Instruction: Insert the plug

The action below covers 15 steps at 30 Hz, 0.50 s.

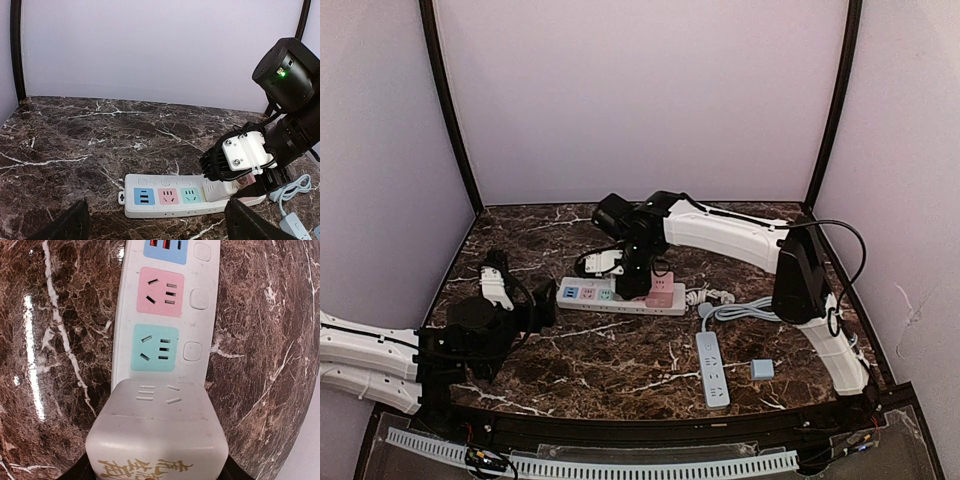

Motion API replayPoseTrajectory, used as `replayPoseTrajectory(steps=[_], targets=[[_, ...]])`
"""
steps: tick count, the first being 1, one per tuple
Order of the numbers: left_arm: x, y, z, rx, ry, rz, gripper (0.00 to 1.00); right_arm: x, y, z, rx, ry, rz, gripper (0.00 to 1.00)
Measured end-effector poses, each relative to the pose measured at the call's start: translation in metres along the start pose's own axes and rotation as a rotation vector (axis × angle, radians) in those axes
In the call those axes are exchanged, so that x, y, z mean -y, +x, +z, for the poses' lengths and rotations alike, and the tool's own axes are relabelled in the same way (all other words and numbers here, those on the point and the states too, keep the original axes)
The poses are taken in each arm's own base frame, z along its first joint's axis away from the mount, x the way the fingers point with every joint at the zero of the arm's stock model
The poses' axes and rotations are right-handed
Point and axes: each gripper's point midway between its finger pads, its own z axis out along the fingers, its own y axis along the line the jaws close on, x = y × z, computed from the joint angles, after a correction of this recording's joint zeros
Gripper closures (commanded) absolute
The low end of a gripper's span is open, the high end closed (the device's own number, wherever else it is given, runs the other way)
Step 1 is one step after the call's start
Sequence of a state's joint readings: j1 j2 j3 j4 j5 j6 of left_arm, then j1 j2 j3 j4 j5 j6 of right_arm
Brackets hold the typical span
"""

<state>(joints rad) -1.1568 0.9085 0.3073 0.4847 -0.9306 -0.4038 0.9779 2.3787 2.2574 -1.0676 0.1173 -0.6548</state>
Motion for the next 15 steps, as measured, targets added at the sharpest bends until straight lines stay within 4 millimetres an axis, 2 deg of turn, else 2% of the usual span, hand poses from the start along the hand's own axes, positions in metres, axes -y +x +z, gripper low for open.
replayPoseTrajectory(steps=[15], targets=[[-0.0009,-0.0001,0.0007,0.006,-0.009,0.001,0.07,-0.0075,-0.0049,-0.0004,0.011,-0.020,0.029,1.00]])
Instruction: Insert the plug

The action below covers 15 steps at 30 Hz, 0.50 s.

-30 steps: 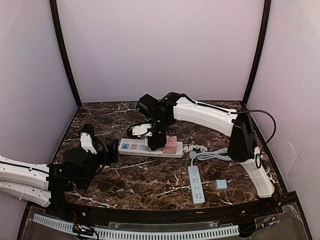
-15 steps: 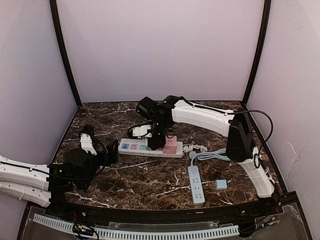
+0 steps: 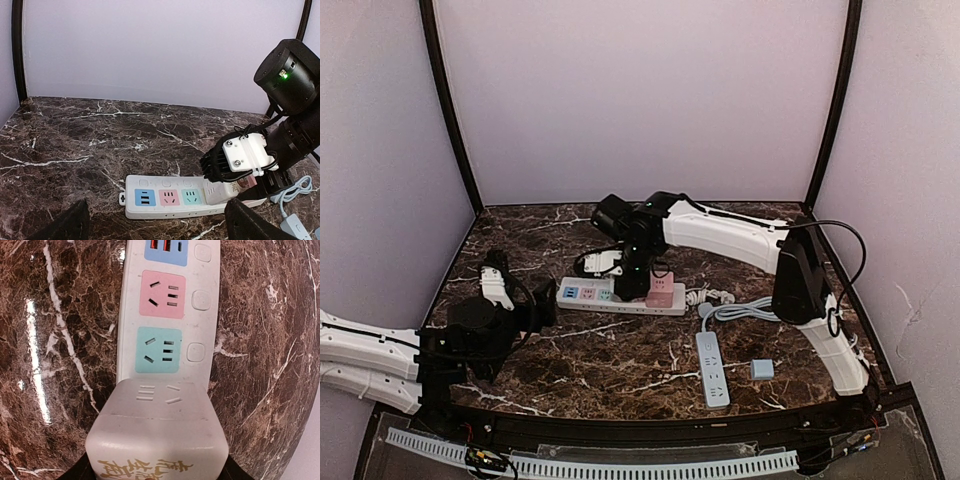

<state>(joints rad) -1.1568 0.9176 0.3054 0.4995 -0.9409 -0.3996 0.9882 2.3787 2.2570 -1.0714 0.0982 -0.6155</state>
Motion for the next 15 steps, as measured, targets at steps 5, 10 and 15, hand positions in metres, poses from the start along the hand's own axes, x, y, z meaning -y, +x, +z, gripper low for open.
replayPoseTrajectory(steps=[5,10,15], targets=[[-0.0005,-0.0002,0.0000,0.001,-0.003,0.002,0.07,-0.0055,-0.0026,-0.0004,-0.001,-0.007,-0.002,1.00],[-0.0011,-0.0004,0.0000,0.003,-0.006,0.004,0.07,-0.0104,-0.0045,-0.0010,-0.004,-0.011,0.006,1.00],[-0.0016,-0.0003,0.0000,0.003,-0.009,0.004,0.07,-0.0087,-0.0028,-0.0014,-0.017,0.018,0.009,1.00]])
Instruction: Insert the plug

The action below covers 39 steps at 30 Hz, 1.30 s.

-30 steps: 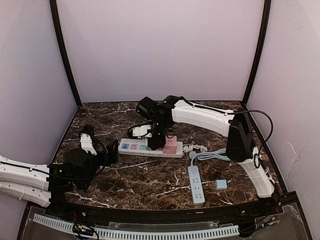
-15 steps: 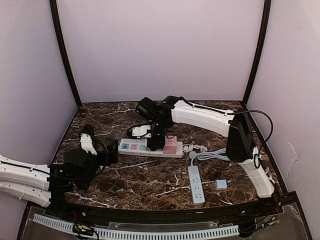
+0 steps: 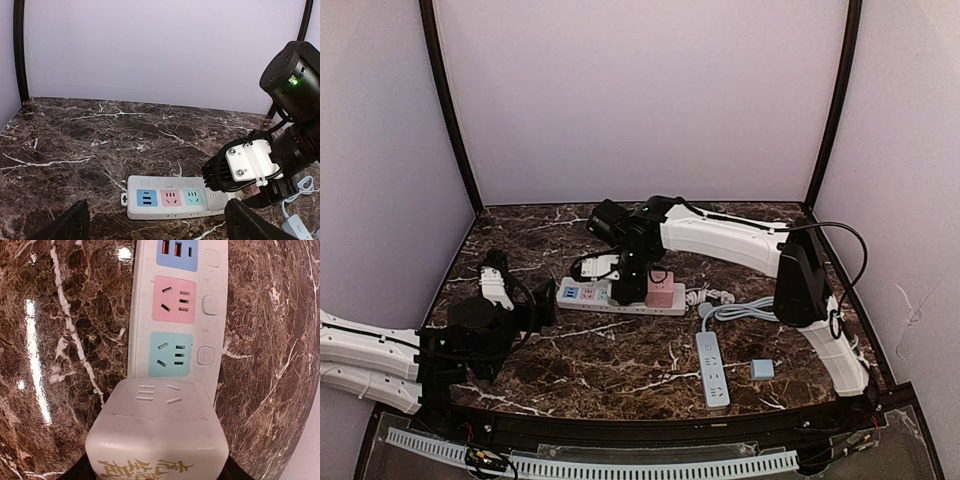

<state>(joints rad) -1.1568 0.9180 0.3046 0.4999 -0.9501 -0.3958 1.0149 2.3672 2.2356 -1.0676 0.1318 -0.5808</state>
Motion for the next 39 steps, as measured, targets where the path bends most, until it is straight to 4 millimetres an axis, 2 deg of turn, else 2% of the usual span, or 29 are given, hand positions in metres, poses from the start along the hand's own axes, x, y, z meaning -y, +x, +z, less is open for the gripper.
replayPoseTrajectory(steps=[14,24,39], targets=[[-0.001,0.002,0.000,-0.002,-0.003,0.011,0.07,0.005,0.010,0.004,-0.043,0.036,0.007,1.00],[-0.002,0.002,0.000,-0.002,-0.003,0.013,0.07,-0.005,0.014,0.003,-0.030,-0.035,0.016,1.00],[-0.003,0.002,0.000,0.002,-0.009,0.012,0.07,-0.056,0.034,-0.017,-0.032,-0.221,0.057,1.00]])
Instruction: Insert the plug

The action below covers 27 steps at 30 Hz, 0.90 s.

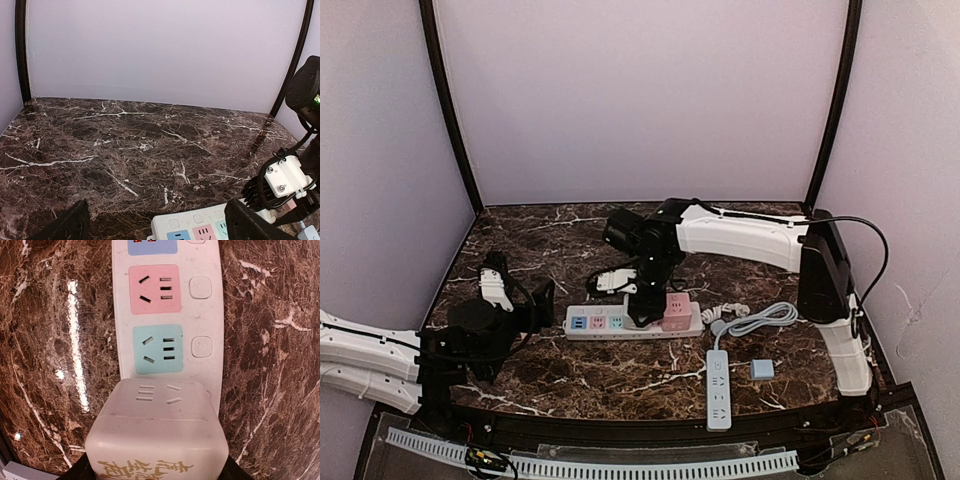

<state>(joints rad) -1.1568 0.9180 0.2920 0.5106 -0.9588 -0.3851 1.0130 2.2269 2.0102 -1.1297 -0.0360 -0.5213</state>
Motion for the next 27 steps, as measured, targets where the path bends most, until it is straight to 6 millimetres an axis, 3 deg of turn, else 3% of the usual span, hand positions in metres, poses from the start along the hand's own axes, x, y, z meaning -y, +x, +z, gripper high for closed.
replayPoseTrajectory(steps=[6,27], targets=[[0.001,-0.001,0.000,0.005,0.001,-0.003,0.07,-0.008,0.002,-0.001,0.003,-0.038,0.002,1.00],[0.000,0.000,0.001,0.010,-0.005,0.003,0.07,0.002,0.003,0.002,0.049,-0.150,0.019,1.00]])
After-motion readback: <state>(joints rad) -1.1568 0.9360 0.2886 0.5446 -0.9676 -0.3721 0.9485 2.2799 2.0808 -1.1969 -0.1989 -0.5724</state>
